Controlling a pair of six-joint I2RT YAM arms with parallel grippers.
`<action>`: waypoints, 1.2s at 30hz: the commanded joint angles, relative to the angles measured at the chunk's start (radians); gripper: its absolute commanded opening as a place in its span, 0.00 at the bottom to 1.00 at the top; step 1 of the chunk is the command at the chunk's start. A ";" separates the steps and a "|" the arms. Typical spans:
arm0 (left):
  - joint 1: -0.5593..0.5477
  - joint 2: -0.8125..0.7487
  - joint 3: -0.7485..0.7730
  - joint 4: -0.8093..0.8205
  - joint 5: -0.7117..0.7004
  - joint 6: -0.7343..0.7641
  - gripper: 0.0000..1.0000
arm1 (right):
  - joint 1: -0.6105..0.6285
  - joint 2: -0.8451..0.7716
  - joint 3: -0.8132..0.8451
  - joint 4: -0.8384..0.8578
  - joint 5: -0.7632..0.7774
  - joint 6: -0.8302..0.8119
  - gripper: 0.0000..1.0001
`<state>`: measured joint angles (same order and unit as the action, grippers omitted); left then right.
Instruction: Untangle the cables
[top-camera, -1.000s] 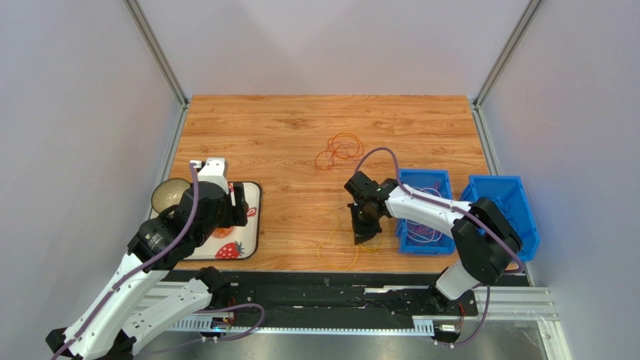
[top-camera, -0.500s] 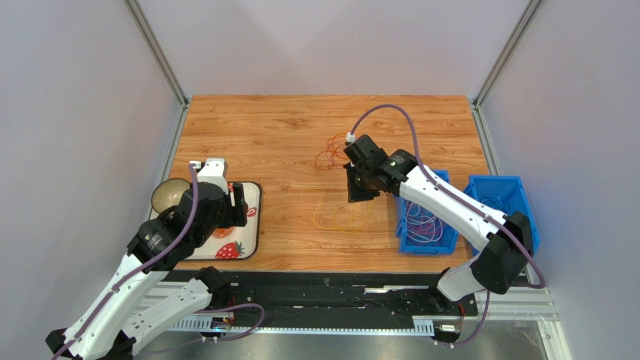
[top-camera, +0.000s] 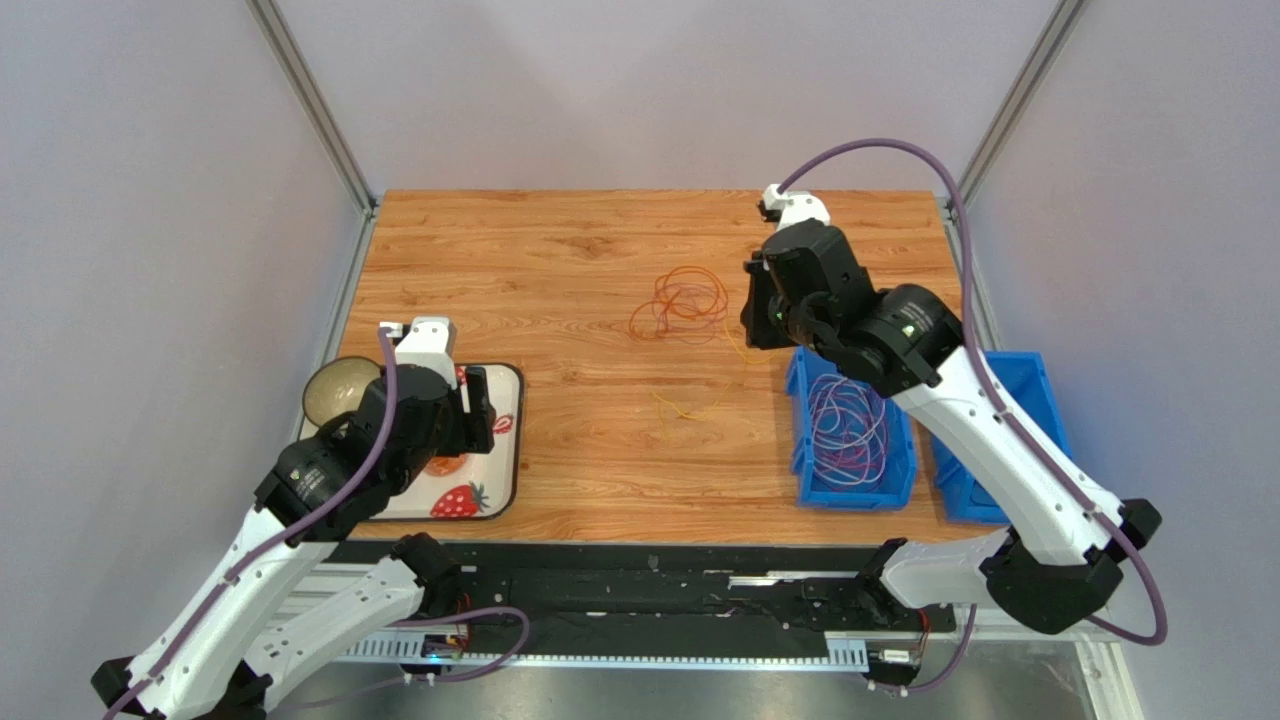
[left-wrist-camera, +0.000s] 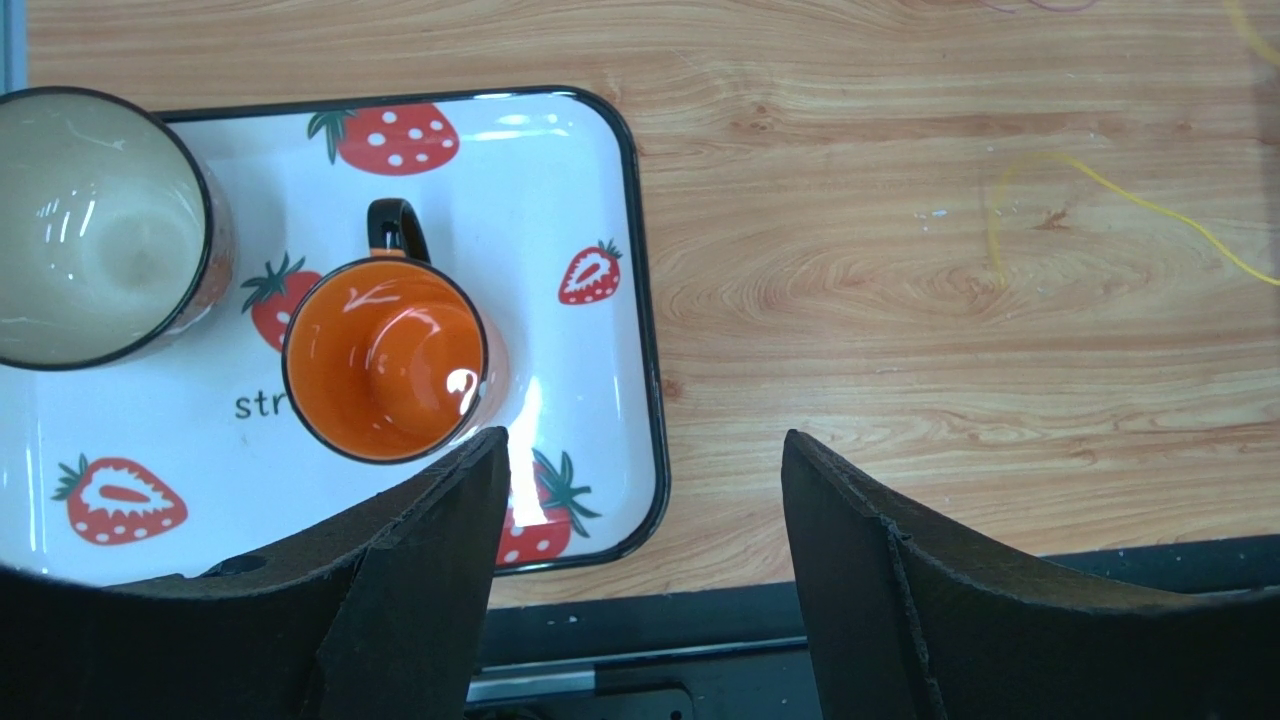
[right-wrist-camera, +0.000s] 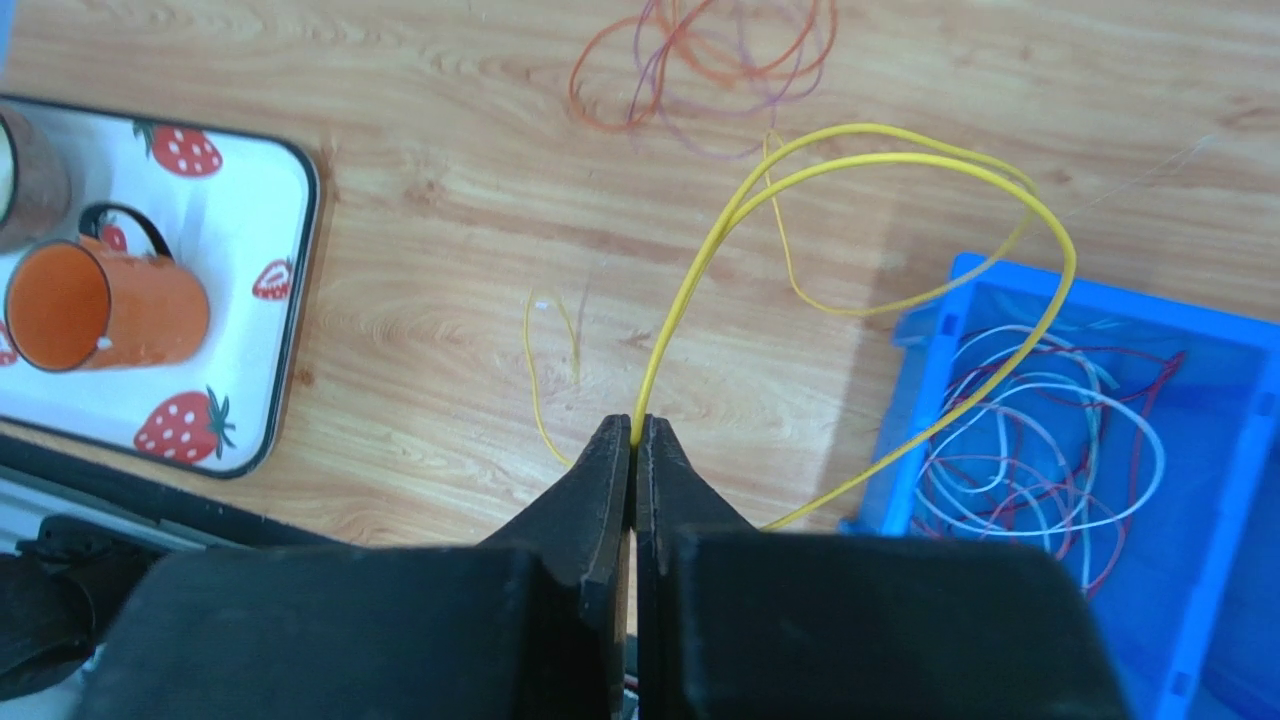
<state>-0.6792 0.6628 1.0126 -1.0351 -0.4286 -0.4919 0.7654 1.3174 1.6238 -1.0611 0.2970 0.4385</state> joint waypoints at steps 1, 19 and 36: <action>0.000 -0.002 -0.003 0.029 -0.015 0.013 0.75 | 0.003 -0.067 0.079 -0.028 0.128 -0.056 0.00; 0.001 0.008 -0.005 0.026 -0.018 0.010 0.74 | 0.002 -0.164 0.237 -0.146 0.381 -0.119 0.00; 0.001 0.012 -0.005 0.020 -0.027 0.000 0.73 | -0.028 -0.184 0.289 -0.209 0.568 -0.095 0.00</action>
<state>-0.6792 0.6727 1.0122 -1.0351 -0.4335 -0.4931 0.7506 1.1511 1.8523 -1.2682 0.8059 0.3405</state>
